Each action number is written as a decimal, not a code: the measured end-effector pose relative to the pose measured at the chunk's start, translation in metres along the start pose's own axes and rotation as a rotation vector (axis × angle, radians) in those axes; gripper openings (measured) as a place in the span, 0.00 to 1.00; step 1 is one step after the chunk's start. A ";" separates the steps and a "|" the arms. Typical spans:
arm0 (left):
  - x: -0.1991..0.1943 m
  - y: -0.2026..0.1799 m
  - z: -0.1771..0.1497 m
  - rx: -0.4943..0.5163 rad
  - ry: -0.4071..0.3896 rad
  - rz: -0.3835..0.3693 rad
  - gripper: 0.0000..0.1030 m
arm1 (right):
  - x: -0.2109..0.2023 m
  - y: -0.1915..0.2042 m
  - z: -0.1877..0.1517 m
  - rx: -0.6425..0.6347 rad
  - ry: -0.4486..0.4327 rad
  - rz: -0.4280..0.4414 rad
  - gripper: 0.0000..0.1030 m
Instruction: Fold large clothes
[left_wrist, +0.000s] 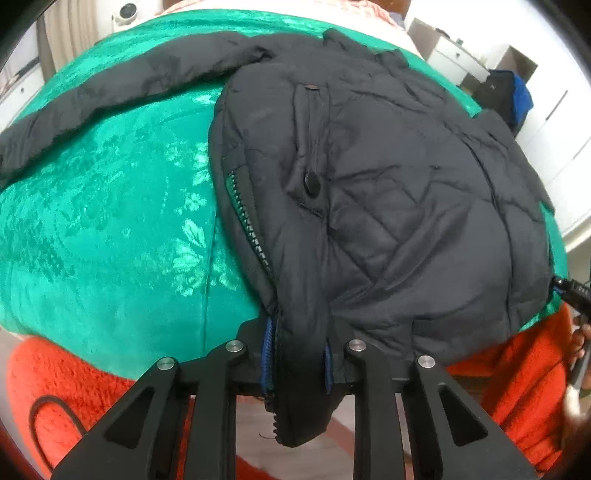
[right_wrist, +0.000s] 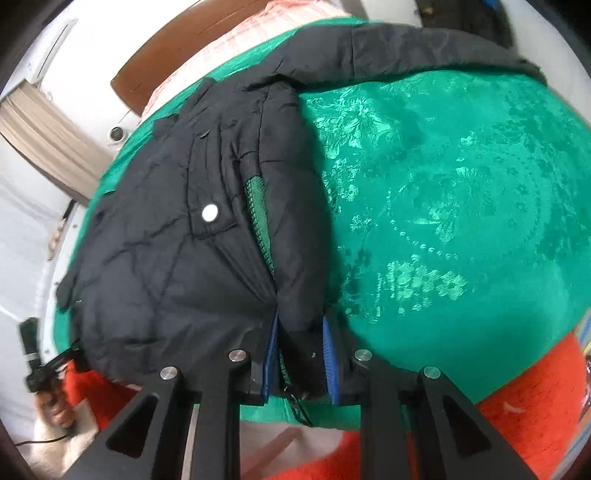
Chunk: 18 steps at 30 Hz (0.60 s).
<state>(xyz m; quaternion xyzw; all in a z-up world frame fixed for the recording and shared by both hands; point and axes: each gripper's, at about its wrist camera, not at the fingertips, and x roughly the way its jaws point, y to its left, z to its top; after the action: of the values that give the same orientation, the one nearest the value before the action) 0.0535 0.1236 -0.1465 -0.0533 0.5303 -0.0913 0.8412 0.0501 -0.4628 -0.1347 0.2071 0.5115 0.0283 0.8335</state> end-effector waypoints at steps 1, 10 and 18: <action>-0.002 0.000 0.002 0.001 -0.005 0.009 0.29 | -0.001 0.006 0.003 -0.023 -0.022 -0.029 0.28; -0.065 0.025 0.027 -0.185 -0.290 0.123 0.99 | -0.057 0.039 0.002 -0.110 -0.343 -0.145 0.81; -0.048 0.001 0.033 -0.026 -0.262 0.195 0.99 | -0.020 0.011 0.007 0.011 -0.111 -0.007 0.88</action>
<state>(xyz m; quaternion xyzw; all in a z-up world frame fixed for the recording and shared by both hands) 0.0638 0.1347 -0.0904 -0.0236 0.4199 0.0054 0.9073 0.0489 -0.4599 -0.1108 0.2110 0.4653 0.0108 0.8595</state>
